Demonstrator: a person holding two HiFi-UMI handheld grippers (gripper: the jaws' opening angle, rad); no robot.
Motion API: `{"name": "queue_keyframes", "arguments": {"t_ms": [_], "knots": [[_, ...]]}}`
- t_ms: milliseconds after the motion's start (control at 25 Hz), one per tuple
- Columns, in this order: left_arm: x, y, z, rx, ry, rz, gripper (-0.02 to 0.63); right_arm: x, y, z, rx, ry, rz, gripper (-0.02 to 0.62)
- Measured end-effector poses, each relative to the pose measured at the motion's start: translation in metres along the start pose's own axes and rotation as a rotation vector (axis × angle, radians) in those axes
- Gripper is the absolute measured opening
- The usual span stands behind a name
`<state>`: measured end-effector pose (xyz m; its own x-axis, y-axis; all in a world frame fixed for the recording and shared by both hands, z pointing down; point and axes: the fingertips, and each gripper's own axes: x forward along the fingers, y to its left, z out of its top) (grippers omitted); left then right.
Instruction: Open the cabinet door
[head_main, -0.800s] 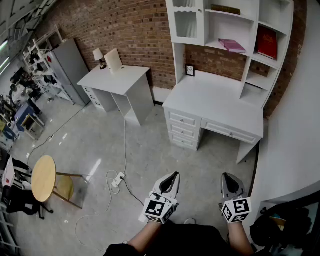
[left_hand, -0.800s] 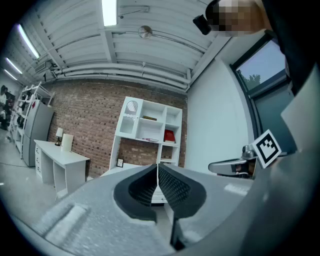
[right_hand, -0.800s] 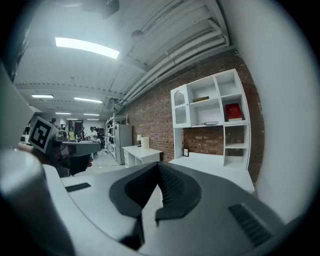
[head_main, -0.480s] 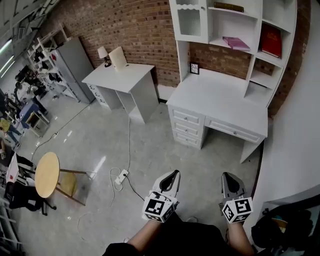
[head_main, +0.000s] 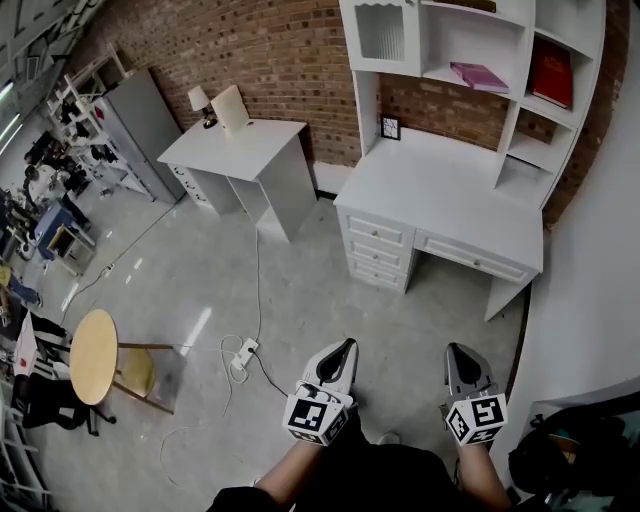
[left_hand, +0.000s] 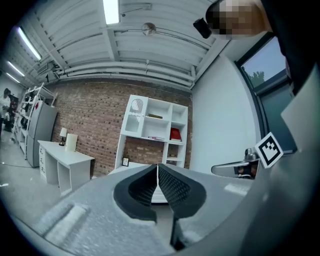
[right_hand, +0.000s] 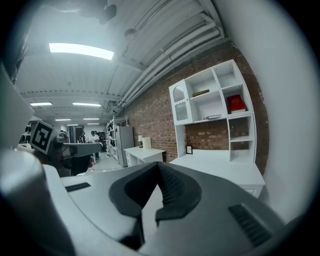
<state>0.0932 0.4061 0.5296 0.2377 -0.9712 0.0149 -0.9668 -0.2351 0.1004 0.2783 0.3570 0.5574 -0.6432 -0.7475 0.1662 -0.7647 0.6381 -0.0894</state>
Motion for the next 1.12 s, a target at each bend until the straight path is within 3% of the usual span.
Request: {"name": "queue_keyframes", "arguments": {"t_ms": [400, 720, 1120], "knots": [[0.081, 0.099, 0.004, -0.017, 0.004, -0.048, 0.020, 0.109, 0.000, 0.010, -0.013, 0.052, -0.063, 0.001], [0.144, 0.195, 0.030, -0.031, -0.001, -0.088, 0.020, 0.213, 0.006, 0.051, -0.028, 0.038, -0.122, 0.000], [0.199, 0.282, 0.051, -0.056, -0.021, -0.210, 0.020, 0.305, 0.033, 0.072, -0.031, 0.043, -0.178, 0.000]]}}
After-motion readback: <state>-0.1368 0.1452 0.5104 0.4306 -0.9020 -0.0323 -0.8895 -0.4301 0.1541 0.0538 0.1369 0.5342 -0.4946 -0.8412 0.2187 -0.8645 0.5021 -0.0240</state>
